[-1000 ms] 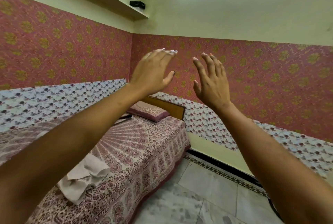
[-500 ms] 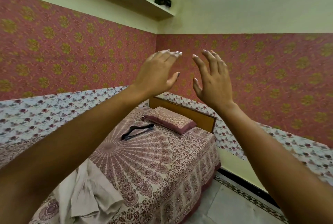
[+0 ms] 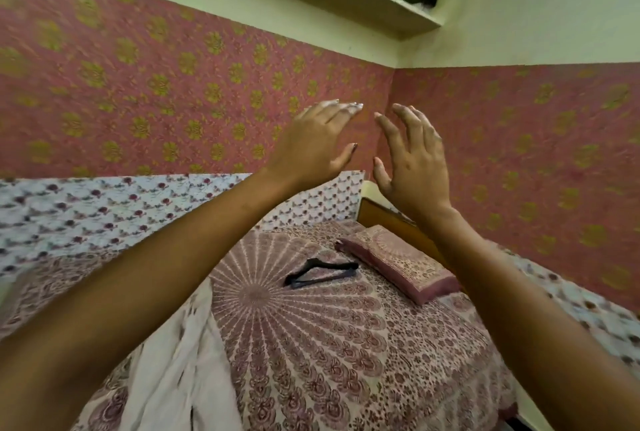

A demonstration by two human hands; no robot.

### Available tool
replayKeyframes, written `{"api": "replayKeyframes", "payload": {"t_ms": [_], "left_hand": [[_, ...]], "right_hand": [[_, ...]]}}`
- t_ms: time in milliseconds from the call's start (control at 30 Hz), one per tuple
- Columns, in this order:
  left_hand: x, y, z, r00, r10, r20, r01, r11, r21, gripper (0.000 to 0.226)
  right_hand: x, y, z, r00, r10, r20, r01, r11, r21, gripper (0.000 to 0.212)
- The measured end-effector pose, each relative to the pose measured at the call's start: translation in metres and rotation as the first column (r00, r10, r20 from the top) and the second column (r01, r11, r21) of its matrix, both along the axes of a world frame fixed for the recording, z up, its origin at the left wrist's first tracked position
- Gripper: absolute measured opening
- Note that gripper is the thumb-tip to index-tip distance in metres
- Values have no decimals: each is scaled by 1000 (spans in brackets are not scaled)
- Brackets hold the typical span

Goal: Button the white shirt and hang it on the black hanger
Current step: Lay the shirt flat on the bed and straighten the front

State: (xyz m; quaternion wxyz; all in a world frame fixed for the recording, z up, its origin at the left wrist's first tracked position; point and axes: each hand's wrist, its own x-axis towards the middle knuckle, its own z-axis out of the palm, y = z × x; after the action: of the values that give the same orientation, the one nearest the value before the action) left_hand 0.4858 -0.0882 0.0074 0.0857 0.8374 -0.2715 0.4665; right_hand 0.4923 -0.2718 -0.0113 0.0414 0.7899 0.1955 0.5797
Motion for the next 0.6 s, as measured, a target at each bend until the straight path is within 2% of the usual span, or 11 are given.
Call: {"api": "replayKeyframes", "payload": {"t_ms": [200,333,600], "left_hand": [[66,42,-27,986,146,-82,-145,989,18,55],[102,88,-44,965,237,-114,-236,971,21,55],[174,173,-93,896,367,-249,-378,926,5,56]], "right_hand": [[80,39,-25,984,158,-87,-160,987,-10,60],[131,83,-45,942,292,-168,-294,956,10,55],[224,175,-98,865,387,-318,-416,909,-24,57]]}}
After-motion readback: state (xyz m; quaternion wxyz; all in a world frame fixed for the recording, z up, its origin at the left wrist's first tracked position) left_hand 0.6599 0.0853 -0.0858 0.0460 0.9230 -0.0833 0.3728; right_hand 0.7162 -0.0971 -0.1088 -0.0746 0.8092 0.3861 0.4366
